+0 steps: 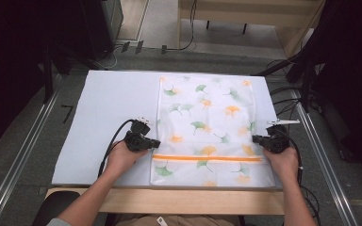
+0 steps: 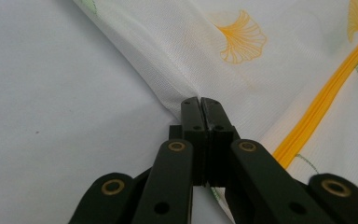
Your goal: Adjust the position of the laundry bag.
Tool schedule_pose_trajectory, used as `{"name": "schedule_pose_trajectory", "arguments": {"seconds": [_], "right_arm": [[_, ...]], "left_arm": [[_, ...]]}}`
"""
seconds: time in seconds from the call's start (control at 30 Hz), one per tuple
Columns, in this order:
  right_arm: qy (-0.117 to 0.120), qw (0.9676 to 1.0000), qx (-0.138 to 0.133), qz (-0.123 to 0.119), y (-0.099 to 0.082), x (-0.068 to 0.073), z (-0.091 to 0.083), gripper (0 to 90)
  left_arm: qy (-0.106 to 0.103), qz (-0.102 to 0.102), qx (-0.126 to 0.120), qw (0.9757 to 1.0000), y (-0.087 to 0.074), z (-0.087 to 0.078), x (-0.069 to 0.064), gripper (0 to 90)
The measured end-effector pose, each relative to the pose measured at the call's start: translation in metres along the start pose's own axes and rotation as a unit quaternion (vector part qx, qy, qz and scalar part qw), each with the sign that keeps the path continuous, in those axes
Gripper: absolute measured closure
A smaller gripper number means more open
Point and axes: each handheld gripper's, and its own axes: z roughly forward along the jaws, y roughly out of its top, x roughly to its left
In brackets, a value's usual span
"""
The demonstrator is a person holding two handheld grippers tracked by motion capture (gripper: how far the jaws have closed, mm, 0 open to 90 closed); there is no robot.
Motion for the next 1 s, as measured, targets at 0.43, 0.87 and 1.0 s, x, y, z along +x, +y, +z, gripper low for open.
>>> {"name": "schedule_pose_trajectory", "arguments": {"seconds": [0.43, 0.87, 1.0], "right_arm": [[0.021, 0.9997, 0.0, -0.009, 0.006, 0.011, -0.002, 89.7], [0.056, 0.9978, 0.007, -0.034, 0.025, 0.043, 0.011, 89.6], [0.063, 0.9967, 0.008, -0.051, 0.031, 0.056, 0.015, 89.5]], "left_arm": [[-0.004, -0.015, -0.01, 0.9998, 0.0, -0.02, 0.012, 90.0], [0.013, -0.044, -0.02, 0.9988, -0.016, -0.054, 0.039, 90.0], [0.02, -0.051, -0.019, 0.9983, -0.023, -0.065, 0.047, 90.0]]}}
